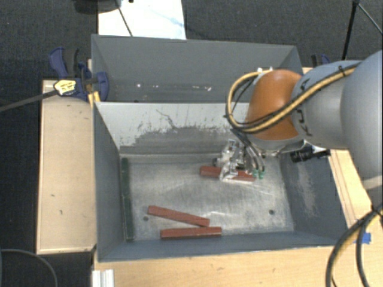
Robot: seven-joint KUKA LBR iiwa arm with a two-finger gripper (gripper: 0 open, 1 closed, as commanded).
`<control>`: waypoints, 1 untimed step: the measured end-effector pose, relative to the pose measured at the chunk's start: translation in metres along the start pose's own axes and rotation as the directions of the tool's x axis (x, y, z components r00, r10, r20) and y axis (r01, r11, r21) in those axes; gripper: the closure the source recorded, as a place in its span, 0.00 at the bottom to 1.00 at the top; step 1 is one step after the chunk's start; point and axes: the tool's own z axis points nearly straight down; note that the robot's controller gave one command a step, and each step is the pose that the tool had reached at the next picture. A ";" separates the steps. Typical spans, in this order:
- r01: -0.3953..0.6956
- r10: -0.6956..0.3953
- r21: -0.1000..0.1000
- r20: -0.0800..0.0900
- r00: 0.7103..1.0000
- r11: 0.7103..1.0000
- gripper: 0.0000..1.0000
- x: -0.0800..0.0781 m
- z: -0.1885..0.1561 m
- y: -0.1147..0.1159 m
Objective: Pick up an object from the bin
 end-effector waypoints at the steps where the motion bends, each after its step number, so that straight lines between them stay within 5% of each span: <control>1: 0.000 0.000 0.002 -0.007 1.000 1.000 1.00 0.001 -0.010 -0.001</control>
Offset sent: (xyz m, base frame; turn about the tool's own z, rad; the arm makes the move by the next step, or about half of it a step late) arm 0.0000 0.0000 0.0548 0.0000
